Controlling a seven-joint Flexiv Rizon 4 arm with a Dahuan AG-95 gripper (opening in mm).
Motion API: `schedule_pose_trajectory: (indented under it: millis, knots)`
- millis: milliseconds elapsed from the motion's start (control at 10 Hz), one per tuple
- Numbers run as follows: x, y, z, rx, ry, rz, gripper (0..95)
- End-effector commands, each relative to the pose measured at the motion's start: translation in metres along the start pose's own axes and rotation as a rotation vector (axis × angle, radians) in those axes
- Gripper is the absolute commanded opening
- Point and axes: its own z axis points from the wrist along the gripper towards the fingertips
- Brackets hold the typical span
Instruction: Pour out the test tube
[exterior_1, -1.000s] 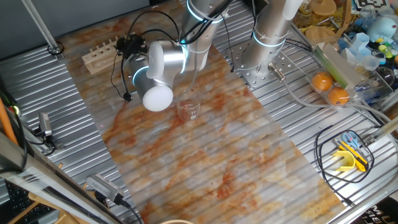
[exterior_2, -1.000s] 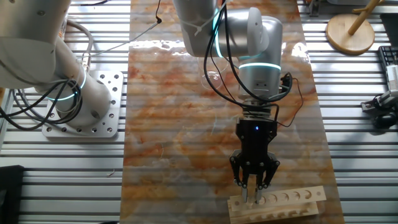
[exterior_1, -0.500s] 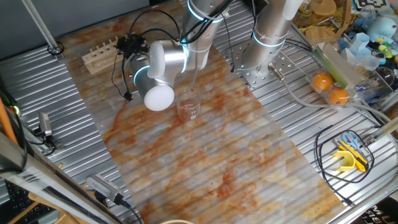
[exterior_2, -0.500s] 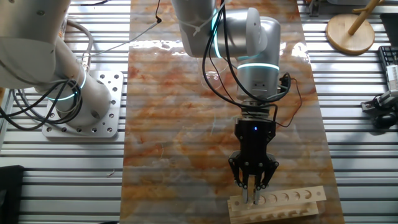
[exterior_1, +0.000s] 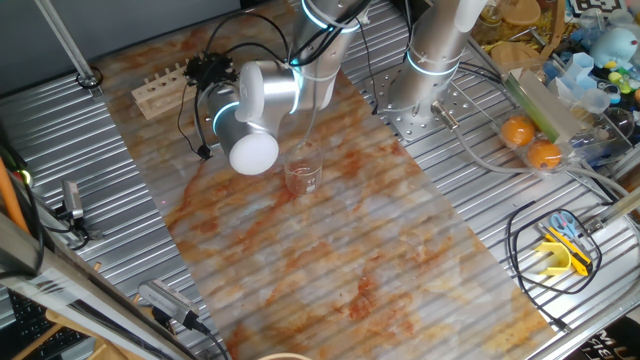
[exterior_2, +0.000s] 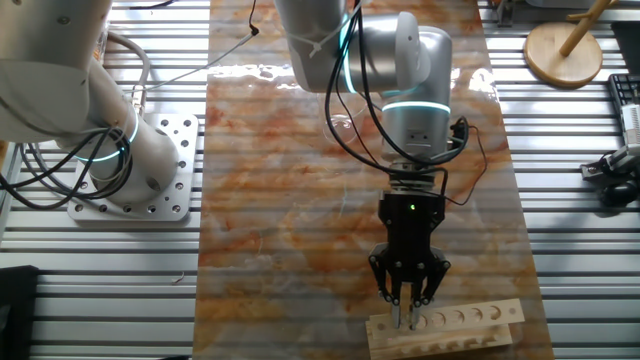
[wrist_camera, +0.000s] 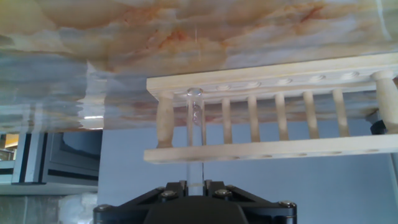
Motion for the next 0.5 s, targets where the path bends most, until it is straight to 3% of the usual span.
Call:
schedule_pose_trajectory:
  millis: [100, 500]
  knots:
    - [0.0010, -0.0004, -0.0002, 0.001, 0.000, -0.002, 0.0]
    - [0.0104, -0.0030, -0.0030, 0.001, -0.008, -0.015, 0.0]
